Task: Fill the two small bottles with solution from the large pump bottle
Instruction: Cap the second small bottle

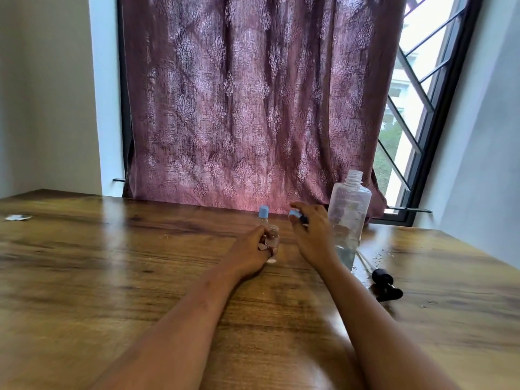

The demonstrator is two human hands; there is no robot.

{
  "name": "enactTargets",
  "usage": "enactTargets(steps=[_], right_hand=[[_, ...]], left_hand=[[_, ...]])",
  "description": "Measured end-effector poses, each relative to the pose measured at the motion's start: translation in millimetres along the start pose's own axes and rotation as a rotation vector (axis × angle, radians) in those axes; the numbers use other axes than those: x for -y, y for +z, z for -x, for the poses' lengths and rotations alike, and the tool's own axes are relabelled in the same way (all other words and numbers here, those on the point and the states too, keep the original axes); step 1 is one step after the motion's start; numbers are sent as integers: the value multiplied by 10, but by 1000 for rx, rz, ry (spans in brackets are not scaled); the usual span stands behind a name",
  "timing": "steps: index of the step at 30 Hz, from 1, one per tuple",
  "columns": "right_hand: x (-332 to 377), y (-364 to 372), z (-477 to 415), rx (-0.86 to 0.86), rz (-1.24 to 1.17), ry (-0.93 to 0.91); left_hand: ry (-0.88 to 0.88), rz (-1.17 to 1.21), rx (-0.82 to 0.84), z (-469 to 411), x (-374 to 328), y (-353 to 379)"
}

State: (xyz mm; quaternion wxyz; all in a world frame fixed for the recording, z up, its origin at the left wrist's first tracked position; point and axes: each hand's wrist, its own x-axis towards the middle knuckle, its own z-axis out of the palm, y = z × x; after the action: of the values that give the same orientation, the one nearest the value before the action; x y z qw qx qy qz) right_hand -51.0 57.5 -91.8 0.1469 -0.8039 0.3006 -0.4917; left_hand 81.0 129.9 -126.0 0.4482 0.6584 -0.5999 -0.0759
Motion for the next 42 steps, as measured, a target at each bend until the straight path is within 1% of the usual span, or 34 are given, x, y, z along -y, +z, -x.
enactTargets(steps=[1, 3, 6, 7, 9, 11, 18, 22, 29, 32, 37, 39, 42], right_hand=[[6, -16, -15, -42, -66, 36], [7, -22, -19, -67, -182, 67], [35, 36, 20, 3, -337, 85], [37, 67, 34, 36, -353, 89], [61, 99, 60, 86, -305, 83], [73, 95, 62, 89, -280, 83], [-11, 99, 26, 150, -389, 130], [11, 56, 28, 225, -504, 173], [-50, -3, 20, 291, -462, 186], [-67, 10, 20, 230, -363, 144], [-108, 56, 21, 148, -234, 128], [-107, 62, 20, 153, -251, 132], [-102, 41, 21, 234, -319, 144]], left_hand=[[11, 9, 12, 3, -21, 11], [35, 7, 26, 14, -60, 43], [49, 11, 39, 14, -81, 75], [50, 10, 43, 8, -80, 77], [52, 14, 53, 1, -73, 77], [52, 15, 56, 0, -71, 77], [55, 7, 44, 7, -71, 73], [61, 20, 44, -2, -53, 81], [56, 18, 46, 7, -59, 74], [56, 8, 37, 1, -55, 79], [48, 19, 39, 0, -44, 85], [46, 19, 36, 7, -48, 73], [63, 21, 35, 24, -73, 56]])
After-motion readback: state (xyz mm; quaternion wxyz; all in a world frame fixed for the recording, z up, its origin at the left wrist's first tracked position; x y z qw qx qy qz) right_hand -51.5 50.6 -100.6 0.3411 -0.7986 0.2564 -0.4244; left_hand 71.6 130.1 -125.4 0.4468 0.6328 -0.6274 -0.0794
